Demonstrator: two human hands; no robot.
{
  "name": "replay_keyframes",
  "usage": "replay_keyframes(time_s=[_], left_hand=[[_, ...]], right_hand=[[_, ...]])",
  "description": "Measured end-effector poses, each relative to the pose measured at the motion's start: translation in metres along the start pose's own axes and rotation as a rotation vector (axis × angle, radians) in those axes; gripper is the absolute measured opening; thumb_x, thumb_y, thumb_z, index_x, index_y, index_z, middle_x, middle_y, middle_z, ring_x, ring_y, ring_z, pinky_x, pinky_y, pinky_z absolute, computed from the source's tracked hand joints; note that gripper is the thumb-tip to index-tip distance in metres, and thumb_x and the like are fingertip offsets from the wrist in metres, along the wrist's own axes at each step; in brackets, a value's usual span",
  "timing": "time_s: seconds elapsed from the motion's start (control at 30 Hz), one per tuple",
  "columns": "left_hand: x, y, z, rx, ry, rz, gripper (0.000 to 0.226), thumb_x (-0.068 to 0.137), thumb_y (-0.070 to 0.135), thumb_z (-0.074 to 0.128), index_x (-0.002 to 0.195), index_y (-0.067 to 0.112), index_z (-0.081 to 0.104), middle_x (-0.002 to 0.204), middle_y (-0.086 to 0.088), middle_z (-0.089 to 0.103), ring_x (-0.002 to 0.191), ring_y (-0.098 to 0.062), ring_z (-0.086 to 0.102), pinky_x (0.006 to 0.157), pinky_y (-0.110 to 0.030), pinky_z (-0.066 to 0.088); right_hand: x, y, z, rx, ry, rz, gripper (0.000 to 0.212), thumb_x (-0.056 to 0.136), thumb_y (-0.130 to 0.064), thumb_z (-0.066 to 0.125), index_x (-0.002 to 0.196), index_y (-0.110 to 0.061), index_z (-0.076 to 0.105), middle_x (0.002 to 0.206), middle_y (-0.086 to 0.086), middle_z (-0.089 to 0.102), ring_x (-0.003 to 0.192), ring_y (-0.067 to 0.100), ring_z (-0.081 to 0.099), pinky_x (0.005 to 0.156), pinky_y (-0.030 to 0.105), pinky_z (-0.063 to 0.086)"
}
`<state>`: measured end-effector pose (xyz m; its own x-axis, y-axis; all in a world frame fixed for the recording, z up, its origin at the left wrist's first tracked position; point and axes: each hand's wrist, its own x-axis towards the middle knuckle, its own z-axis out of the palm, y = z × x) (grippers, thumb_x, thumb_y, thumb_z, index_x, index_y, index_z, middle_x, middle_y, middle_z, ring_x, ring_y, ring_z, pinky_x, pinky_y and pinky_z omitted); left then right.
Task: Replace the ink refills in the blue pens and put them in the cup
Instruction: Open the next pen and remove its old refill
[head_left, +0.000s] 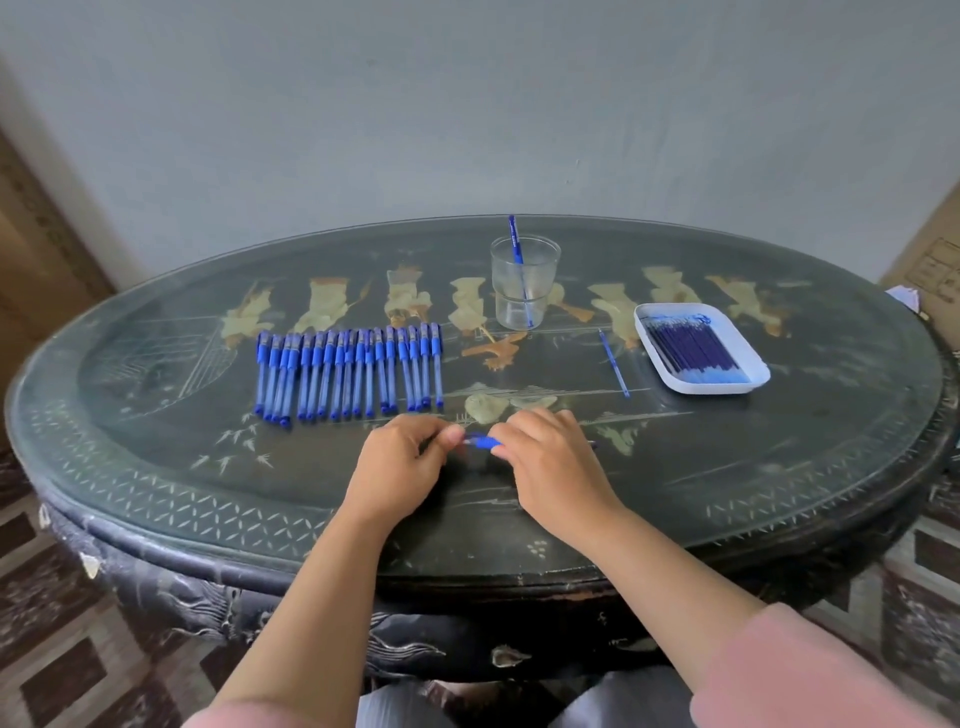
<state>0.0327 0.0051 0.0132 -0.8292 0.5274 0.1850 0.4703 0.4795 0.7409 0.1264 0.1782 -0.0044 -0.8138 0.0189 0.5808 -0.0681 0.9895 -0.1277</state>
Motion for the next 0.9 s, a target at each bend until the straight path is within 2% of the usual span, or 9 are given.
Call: replay_keyframes(time_s=[0.07, 0.17, 0.3, 0.33, 0.4, 0.47, 0.57, 0.8, 0.9], left_hand=[[-0.002, 0.0, -0.006, -0.097, 0.062, -0.071, 0.03, 0.099, 0.034, 0.051, 0.078, 0.023, 0.069, 0.076, 0.009, 0.067, 0.075, -0.004, 0.06, 0.069, -0.021, 0.044], [-0.005, 0.001, -0.006, -0.078, 0.072, -0.042, 0.021, 0.097, 0.031, 0.056, 0.081, 0.026, 0.07, 0.077, 0.01, 0.067, 0.076, -0.007, 0.06, 0.07, -0.022, 0.044], [-0.003, -0.002, -0.002, -0.048, 0.138, 0.025, 0.007, 0.093, 0.025, 0.064, 0.093, 0.024, 0.072, 0.09, 0.016, 0.066, 0.09, -0.001, 0.055, 0.077, -0.007, 0.039], [-0.003, -0.004, 0.0, -0.007, 0.13, 0.054, 0.007, 0.091, 0.023, 0.067, 0.095, 0.023, 0.073, 0.093, 0.016, 0.067, 0.093, -0.001, 0.054, 0.082, -0.01, 0.04], [-0.001, -0.009, 0.004, 0.071, 0.132, 0.106, 0.011, 0.087, 0.022, 0.072, 0.097, 0.022, 0.075, 0.095, 0.013, 0.067, 0.096, -0.005, 0.054, 0.089, -0.025, 0.045], [0.001, -0.012, 0.007, 0.12, 0.144, 0.122, 0.014, 0.084, 0.023, 0.075, 0.097, 0.023, 0.077, 0.097, 0.011, 0.067, 0.098, -0.012, 0.056, 0.091, -0.039, 0.047], [0.001, -0.013, 0.009, 0.172, 0.153, 0.114, 0.018, 0.082, 0.026, 0.077, 0.1, 0.027, 0.077, 0.097, 0.01, 0.064, 0.098, -0.016, 0.055, 0.089, -0.047, 0.047], [-0.001, -0.009, 0.009, 0.188, 0.157, 0.108, 0.036, 0.079, 0.033, 0.078, 0.114, 0.028, 0.073, 0.099, 0.01, 0.062, 0.098, -0.017, 0.053, 0.09, -0.047, 0.047], [-0.004, -0.004, 0.008, 0.164, 0.21, 0.17, 0.041, 0.077, 0.032, 0.08, 0.116, 0.023, 0.072, 0.103, 0.008, 0.067, 0.102, -0.013, 0.056, 0.093, -0.034, 0.046]], right_hand=[[0.001, 0.006, 0.0, 0.009, 0.045, 0.105, 0.01, 0.084, -0.003, 0.069, 0.082, -0.013, 0.067, 0.076, -0.003, 0.059, 0.071, 0.021, 0.055, 0.063, 0.03, 0.035], [0.001, 0.004, 0.002, -0.02, 0.049, 0.081, 0.011, 0.087, -0.009, 0.058, 0.083, -0.014, 0.067, 0.076, -0.003, 0.057, 0.071, 0.021, 0.054, 0.065, 0.028, 0.03], [0.002, 0.003, 0.004, -0.026, 0.063, 0.145, 0.01, 0.084, -0.006, 0.069, 0.089, -0.015, 0.069, 0.081, -0.001, 0.059, 0.073, 0.024, 0.055, 0.066, 0.03, 0.033], [0.002, 0.004, 0.004, -0.026, 0.066, 0.167, 0.012, 0.083, -0.006, 0.071, 0.091, -0.015, 0.069, 0.082, -0.002, 0.06, 0.074, 0.023, 0.055, 0.067, 0.03, 0.033], [0.002, 0.005, 0.004, -0.025, 0.068, 0.168, 0.015, 0.082, -0.003, 0.072, 0.091, -0.015, 0.068, 0.083, -0.001, 0.059, 0.074, 0.023, 0.054, 0.069, 0.03, 0.033], [0.001, 0.005, 0.006, -0.017, 0.063, 0.145, 0.017, 0.081, 0.0, 0.071, 0.09, -0.014, 0.067, 0.083, 0.0, 0.058, 0.076, 0.023, 0.053, 0.07, 0.03, 0.033], [-0.001, 0.006, 0.007, 0.008, 0.047, 0.143, 0.02, 0.081, 0.004, 0.068, 0.092, -0.012, 0.067, 0.085, 0.001, 0.057, 0.078, 0.024, 0.053, 0.071, 0.031, 0.037], [-0.001, 0.005, 0.007, 0.03, 0.003, 0.144, 0.018, 0.084, 0.002, 0.066, 0.094, -0.013, 0.067, 0.085, 0.001, 0.055, 0.08, 0.024, 0.052, 0.075, 0.031, 0.036], [-0.001, 0.004, 0.007, 0.031, -0.006, 0.136, 0.019, 0.082, 0.002, 0.068, 0.095, -0.013, 0.067, 0.085, 0.001, 0.055, 0.08, 0.023, 0.052, 0.074, 0.031, 0.038]])
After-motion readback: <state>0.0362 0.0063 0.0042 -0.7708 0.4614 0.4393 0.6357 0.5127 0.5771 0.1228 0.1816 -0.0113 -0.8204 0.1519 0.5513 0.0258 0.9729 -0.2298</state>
